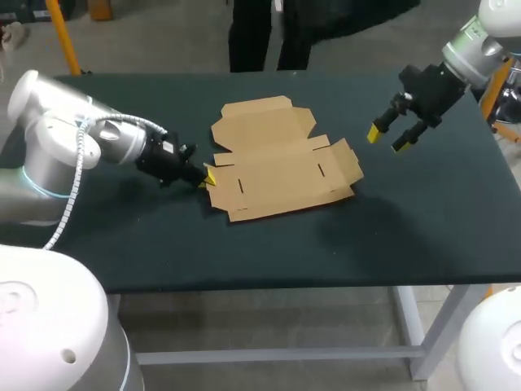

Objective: Assemble the packaging by folding the flat box into shape, placing the metal phone stand inside, and closing the box properly

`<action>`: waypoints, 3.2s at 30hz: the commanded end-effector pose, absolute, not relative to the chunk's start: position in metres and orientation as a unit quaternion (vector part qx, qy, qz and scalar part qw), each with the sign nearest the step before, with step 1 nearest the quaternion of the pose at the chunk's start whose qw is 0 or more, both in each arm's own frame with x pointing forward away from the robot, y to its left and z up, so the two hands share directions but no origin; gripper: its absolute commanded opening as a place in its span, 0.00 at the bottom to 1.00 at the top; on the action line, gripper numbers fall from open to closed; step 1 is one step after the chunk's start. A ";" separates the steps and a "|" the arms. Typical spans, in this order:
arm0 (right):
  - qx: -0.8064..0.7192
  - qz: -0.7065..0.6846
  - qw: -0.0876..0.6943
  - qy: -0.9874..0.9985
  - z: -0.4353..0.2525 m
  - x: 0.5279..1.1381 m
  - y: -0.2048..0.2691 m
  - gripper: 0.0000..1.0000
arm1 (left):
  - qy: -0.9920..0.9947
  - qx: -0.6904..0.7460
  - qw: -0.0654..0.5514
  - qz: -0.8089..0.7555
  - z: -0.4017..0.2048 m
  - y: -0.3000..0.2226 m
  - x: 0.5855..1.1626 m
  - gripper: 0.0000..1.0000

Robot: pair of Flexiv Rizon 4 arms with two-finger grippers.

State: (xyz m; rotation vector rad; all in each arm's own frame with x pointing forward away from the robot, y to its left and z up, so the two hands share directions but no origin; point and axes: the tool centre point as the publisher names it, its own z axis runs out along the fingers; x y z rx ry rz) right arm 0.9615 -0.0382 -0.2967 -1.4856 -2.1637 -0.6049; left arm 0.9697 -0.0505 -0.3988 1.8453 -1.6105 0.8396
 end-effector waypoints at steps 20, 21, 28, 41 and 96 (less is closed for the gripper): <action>-0.546 -0.214 0.236 -0.775 -0.300 0.963 -0.042 1.00 | -0.649 0.640 0.300 0.281 -0.386 -0.017 0.942 0.00; -0.546 -0.214 0.237 -0.775 -0.300 0.963 -0.042 1.00 | -0.650 0.638 0.303 0.281 -0.387 -0.015 0.940 0.00; -0.545 -0.213 0.239 -0.775 -0.302 0.963 -0.040 1.00 | -0.654 0.627 0.318 0.281 -0.391 -0.006 0.932 0.00; -0.544 -0.212 0.241 -0.776 -0.302 0.965 -0.036 1.00 | -0.648 0.629 0.319 0.288 -0.391 -0.002 0.927 0.00; -0.533 -0.241 0.158 -0.796 -0.313 0.976 0.002 0.00 | -0.665 0.679 0.167 0.263 -0.308 0.016 0.982 0.00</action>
